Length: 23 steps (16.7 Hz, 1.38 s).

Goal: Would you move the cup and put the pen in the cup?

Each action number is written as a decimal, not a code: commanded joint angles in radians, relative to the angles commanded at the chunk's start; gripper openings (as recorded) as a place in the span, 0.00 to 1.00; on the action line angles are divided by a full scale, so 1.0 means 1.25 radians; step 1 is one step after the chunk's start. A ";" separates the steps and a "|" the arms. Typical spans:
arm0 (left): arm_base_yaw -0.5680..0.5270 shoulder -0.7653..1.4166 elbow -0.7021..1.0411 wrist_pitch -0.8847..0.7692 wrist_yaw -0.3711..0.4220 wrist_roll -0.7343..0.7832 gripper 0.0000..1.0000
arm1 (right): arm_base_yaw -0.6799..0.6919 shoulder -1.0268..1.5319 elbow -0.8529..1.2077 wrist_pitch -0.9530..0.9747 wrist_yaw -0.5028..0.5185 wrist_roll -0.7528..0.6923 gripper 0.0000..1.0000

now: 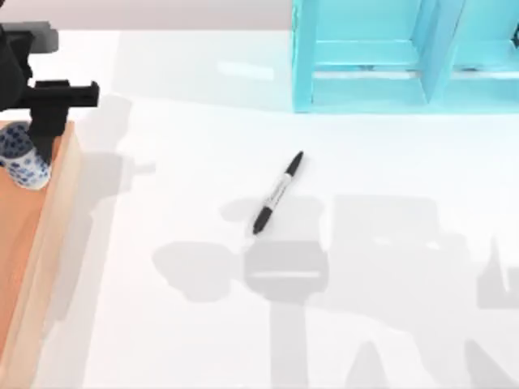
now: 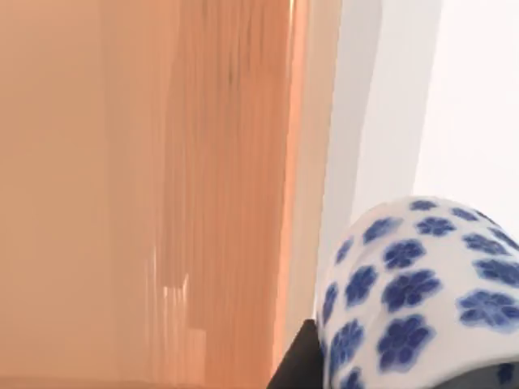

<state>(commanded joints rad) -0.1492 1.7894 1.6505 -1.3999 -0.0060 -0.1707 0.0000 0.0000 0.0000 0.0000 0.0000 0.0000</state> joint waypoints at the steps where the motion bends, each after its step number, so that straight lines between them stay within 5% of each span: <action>1: -0.029 -0.005 0.012 -0.031 0.002 -0.015 0.00 | 0.000 0.000 0.000 0.000 0.000 0.000 1.00; 9: -0.070 -0.005 0.028 -0.069 0.004 -0.037 0.00 | 0.000 0.000 0.000 0.000 0.000 0.000 1.00; 23: -0.215 0.194 0.025 0.138 0.002 -0.176 0.00 | 0.000 0.000 0.000 0.000 0.000 0.000 1.00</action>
<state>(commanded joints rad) -0.4177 2.0318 1.6817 -1.2270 -0.0032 -0.3908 0.0000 0.0000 0.0000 0.0000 0.0000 0.0000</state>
